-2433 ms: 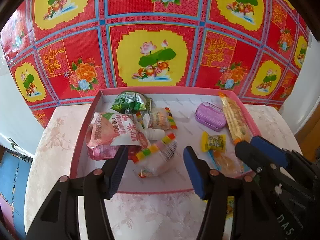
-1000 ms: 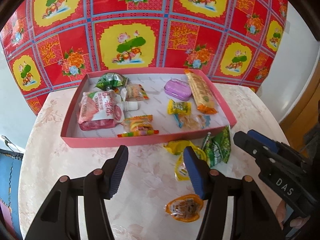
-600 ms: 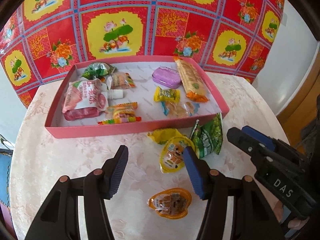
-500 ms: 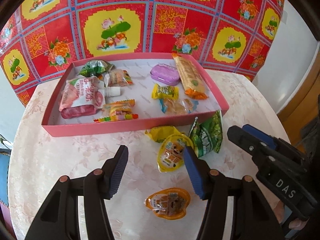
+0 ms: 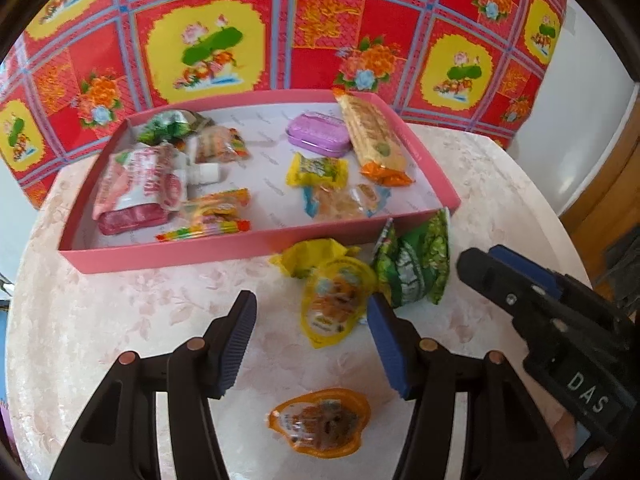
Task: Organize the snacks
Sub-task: 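Grasp the yellow cartoon jelly cup with the left tool while the right tool grasps the green pea bag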
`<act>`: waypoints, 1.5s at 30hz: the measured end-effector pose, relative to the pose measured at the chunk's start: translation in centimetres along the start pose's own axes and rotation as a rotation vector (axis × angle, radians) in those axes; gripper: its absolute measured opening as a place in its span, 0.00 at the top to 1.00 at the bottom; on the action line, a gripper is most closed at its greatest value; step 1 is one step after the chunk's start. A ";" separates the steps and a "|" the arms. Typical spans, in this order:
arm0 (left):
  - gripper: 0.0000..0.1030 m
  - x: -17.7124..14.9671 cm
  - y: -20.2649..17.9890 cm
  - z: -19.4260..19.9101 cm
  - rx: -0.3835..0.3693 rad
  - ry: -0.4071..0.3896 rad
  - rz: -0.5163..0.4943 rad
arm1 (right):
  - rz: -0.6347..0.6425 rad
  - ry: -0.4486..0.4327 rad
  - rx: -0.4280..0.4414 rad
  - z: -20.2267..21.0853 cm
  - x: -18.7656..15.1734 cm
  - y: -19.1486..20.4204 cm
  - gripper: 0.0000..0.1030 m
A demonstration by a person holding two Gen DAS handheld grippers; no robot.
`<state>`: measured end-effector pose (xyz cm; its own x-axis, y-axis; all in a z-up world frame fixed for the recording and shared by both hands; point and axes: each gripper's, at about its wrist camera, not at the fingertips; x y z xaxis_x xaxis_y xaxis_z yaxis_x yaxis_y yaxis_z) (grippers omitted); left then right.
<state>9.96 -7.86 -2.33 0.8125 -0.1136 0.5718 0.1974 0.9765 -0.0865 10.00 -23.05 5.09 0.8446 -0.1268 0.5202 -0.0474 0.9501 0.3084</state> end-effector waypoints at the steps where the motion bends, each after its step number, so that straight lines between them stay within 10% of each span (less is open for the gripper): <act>1: 0.41 0.0 -0.1 -0.2 0.005 0.007 -0.003 | -0.001 0.001 0.001 0.0 0.0 0.0 0.62; 5: 0.43 -0.1 -0.4 -0.2 0.012 -0.005 -0.022 | -0.002 0.005 -0.001 -0.1 0.0 0.0 0.62; 8: 0.63 -0.1 -0.3 -0.2 0.007 -0.014 -0.022 | -0.001 0.009 -0.003 -0.2 0.0 0.0 0.62; 45: 0.63 -1.3 5.2 1.4 0.042 -0.055 0.081 | 0.058 0.079 -0.011 -3.5 -0.5 3.5 0.53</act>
<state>9.14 -2.39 -2.44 0.7932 -0.0251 0.6084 0.1086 0.9890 -0.1009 11.22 -18.71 3.12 0.8800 -0.0487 0.4724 -0.0924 0.9582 0.2709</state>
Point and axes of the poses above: each gripper's, at about its wrist camera, not at the fingertips, and z roughly against the way its jaws point, y to its left, x to its top, and after that the axes turned 1 degree about y, right-handed
